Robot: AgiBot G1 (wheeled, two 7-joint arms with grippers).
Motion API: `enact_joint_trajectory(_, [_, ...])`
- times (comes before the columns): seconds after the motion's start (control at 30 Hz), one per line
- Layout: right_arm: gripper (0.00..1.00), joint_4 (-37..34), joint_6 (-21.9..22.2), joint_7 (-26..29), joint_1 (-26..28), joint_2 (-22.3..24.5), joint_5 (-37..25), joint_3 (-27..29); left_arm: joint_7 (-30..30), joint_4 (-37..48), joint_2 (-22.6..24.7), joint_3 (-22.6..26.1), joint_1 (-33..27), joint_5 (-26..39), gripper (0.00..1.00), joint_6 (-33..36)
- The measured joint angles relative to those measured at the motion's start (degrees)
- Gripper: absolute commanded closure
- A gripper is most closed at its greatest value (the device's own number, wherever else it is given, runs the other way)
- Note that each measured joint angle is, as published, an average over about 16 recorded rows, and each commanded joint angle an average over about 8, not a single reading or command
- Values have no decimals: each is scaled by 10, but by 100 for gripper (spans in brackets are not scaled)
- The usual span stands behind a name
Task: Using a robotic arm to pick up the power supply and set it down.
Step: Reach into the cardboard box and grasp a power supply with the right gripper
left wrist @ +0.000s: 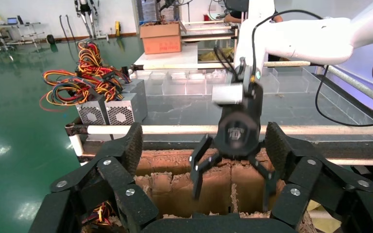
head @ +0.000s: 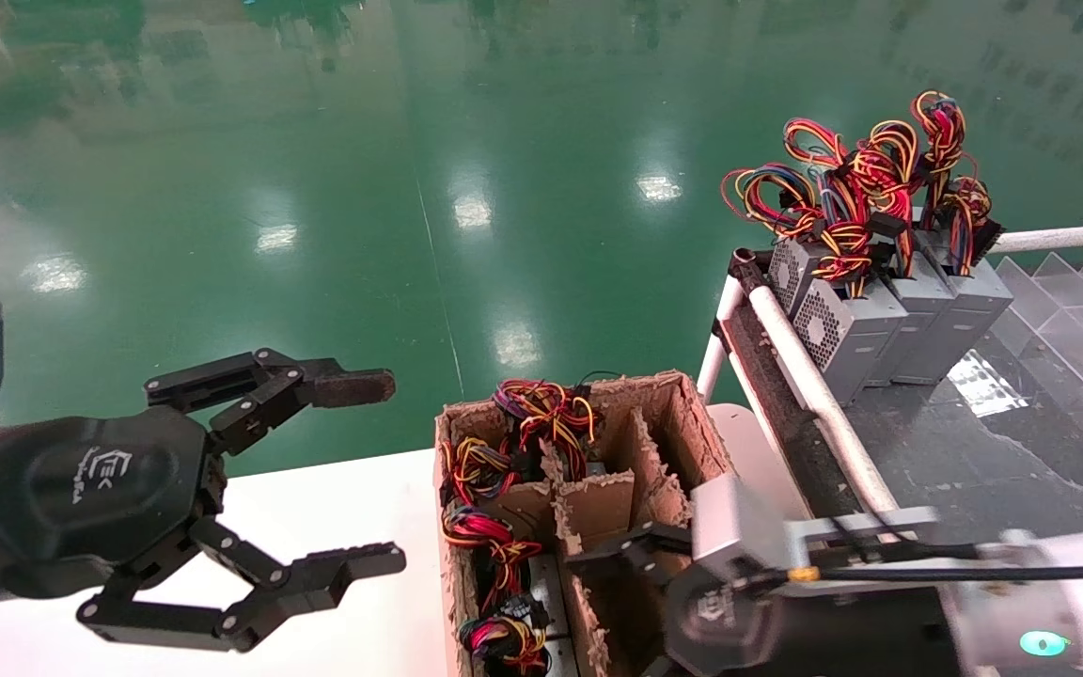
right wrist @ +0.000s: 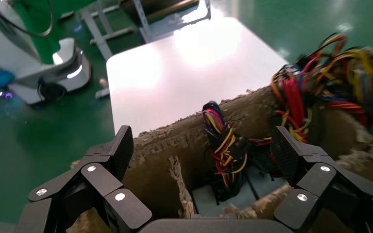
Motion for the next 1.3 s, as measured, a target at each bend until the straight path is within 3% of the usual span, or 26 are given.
enact_joint_trajectory(0.07, [100,-13,0,-6,8,-16,-14,-9,0,0,0,0,0,0,0,0])
enact_joint_trajectory(0.53, [100,-80,12,-46,42,-87,-72,-42,0,0,0,0,0,0,0,0])
enact_joint_trajectory(1.3, [100,-140,17,-89,52,-123,-83,-49,0,0,0,0,0,0,0,0])
